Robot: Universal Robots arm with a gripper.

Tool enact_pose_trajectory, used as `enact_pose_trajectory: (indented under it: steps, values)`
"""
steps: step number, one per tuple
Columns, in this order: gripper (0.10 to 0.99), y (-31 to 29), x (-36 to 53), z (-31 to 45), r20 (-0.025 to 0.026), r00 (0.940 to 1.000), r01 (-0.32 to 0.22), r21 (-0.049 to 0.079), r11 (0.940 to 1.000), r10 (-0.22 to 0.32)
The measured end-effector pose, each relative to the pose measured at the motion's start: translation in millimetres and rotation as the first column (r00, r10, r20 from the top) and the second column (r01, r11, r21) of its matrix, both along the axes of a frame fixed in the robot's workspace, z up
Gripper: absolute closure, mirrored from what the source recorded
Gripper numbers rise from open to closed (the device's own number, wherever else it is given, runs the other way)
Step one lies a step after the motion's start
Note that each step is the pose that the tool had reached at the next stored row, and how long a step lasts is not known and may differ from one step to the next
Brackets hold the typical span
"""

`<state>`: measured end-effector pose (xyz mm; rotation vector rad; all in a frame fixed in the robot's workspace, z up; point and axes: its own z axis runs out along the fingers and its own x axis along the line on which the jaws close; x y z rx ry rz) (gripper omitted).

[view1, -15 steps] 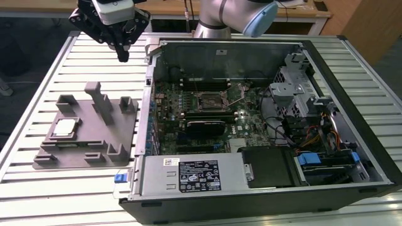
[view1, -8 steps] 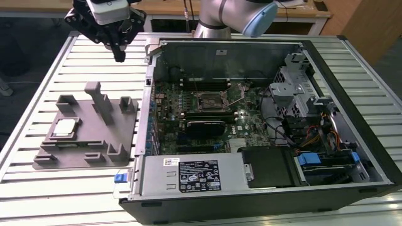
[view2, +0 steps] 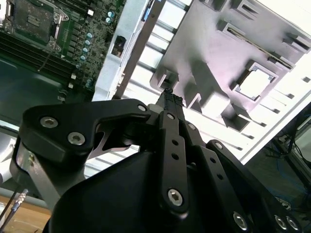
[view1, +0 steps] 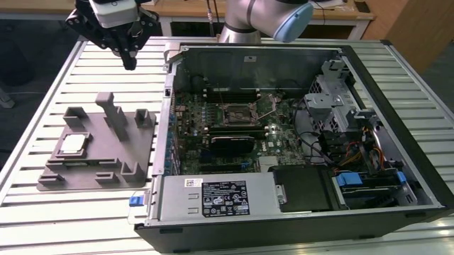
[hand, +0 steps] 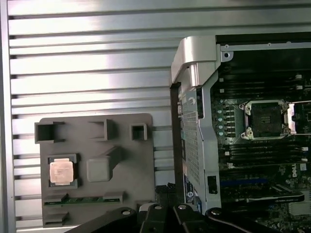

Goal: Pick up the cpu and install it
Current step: 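Reach for the cpu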

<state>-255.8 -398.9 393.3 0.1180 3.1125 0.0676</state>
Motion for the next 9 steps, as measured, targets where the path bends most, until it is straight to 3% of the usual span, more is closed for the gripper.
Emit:
enact_pose_trajectory:
  steps: [9]
  values:
    - [0.98, 0.0, -10.2, 0.0, 0.0, 1.0, 0.0, 0.0, 1.0, 0.0]
